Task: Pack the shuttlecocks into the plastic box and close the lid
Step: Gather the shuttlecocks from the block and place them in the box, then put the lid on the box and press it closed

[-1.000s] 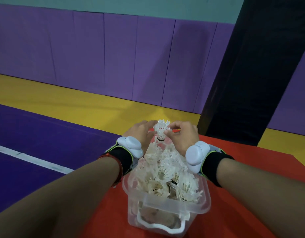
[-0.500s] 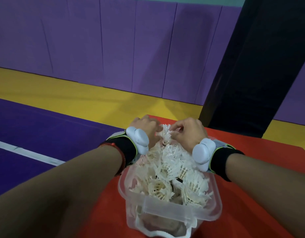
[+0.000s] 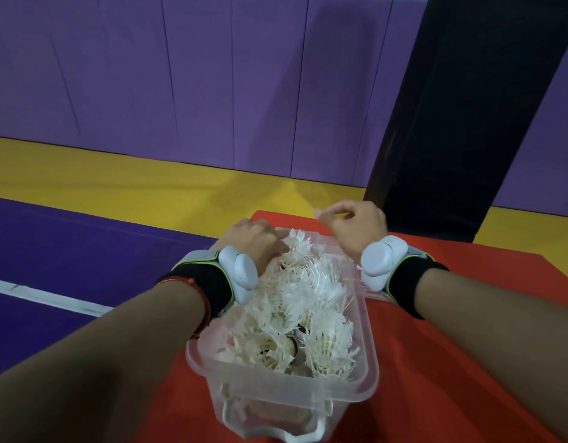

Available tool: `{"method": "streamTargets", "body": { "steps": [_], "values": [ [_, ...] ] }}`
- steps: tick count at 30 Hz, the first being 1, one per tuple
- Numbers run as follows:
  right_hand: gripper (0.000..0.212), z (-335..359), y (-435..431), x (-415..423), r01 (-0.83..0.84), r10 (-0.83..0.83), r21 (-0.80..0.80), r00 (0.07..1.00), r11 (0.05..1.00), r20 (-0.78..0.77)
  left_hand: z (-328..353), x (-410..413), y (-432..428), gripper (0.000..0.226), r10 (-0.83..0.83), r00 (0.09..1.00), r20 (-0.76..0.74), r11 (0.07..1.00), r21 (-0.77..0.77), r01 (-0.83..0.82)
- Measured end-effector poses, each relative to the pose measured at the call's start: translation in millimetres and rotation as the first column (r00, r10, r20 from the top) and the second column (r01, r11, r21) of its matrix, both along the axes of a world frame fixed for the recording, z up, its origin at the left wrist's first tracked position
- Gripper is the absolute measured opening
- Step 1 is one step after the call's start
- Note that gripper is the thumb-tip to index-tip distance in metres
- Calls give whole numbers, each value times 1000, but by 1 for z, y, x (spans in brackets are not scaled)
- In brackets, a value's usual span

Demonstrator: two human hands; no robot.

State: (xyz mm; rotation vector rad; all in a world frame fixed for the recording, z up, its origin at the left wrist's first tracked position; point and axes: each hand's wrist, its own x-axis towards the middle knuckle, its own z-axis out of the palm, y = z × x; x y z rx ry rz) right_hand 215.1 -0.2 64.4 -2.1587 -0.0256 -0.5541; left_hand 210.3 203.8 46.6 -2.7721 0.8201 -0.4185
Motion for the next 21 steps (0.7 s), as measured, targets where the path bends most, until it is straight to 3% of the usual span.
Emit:
{"method": "streamTargets", "body": {
  "steps": [2,5,9,12,15,18,21],
  "values": [
    [15,-8,-16,5,170,-170,27,985,985,-7,-2,1,1,35,-19,999,30,1000,-2,19],
    [21,-39,-48,14,275,-285,-76,943,958,-171,-3,0,2,39,-50,998,37,999,4,50],
    [22,-91,-73,17,88,-294,-424,843,902,-450,-3,-3,2,37,-38,999,17,999,-24,39],
    [27,-113,-73,18,-86,-212,-471,811,878,-545,-1,-2,0,38,-24,1000,-7,1000,1,24],
    [23,-120,-70,16,-253,-178,-580,793,774,-583,0,0,-1,37,-15,1000,-25,999,28,15],
    [36,-125,-66,12,-192,-268,-706,833,682,-485,1,1,-1,37,-2,999,-49,998,57,5],
    [31,-133,-65,8,-129,-293,-767,874,629,-387,2,0,-3,39,14,998,-61,996,89,-8]
  ]
}}
